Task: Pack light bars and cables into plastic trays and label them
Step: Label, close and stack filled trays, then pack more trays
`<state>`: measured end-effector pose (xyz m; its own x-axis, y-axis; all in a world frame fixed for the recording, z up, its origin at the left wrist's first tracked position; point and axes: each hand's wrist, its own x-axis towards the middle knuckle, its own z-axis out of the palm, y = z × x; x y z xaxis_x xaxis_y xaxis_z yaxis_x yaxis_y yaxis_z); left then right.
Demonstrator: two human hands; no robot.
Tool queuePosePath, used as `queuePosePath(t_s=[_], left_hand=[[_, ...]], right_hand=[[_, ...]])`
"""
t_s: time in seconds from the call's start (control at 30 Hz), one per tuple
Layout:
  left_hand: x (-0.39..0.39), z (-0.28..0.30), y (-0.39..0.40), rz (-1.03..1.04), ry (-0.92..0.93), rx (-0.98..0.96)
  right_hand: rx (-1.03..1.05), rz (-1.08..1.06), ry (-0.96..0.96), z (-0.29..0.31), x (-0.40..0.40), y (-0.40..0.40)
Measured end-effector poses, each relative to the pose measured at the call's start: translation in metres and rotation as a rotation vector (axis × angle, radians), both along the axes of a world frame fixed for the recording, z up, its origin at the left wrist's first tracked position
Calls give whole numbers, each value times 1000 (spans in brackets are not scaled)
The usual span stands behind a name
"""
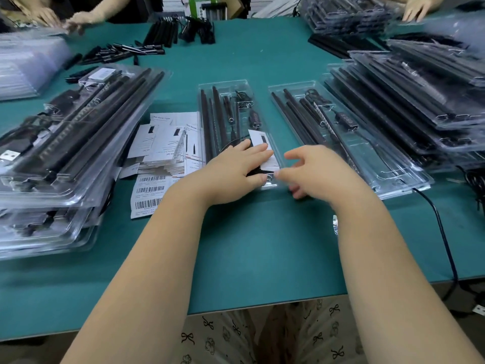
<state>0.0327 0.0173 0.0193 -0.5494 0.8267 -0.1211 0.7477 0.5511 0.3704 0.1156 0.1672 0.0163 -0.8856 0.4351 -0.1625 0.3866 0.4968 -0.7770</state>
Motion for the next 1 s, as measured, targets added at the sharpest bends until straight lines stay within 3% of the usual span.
queuePosePath(t_s=[0.1, 0.2, 0.33, 0.57, 0.87, 1.0], left_hand=[[-3, 1, -1, -11, -39, -47], [-3, 2, 0, 3, -96, -20], [-4, 1, -4, 17, -190, 90], [-9, -2, -5, 15, -252, 111], [-7, -1, -8, 47, -297, 164], [-4, 1, -11, 75, -336, 222]], right_hand=[[257, 34, -87, 0, 5, -9], [306, -4, -60, 1, 4, -13], [41, -56, -101, 3, 0, -11], [-437, -68, -129, 3, -4, -13], [-519, -11, -372, 16, -12, -12], [-570, -32, -382, 15, -15, -12]])
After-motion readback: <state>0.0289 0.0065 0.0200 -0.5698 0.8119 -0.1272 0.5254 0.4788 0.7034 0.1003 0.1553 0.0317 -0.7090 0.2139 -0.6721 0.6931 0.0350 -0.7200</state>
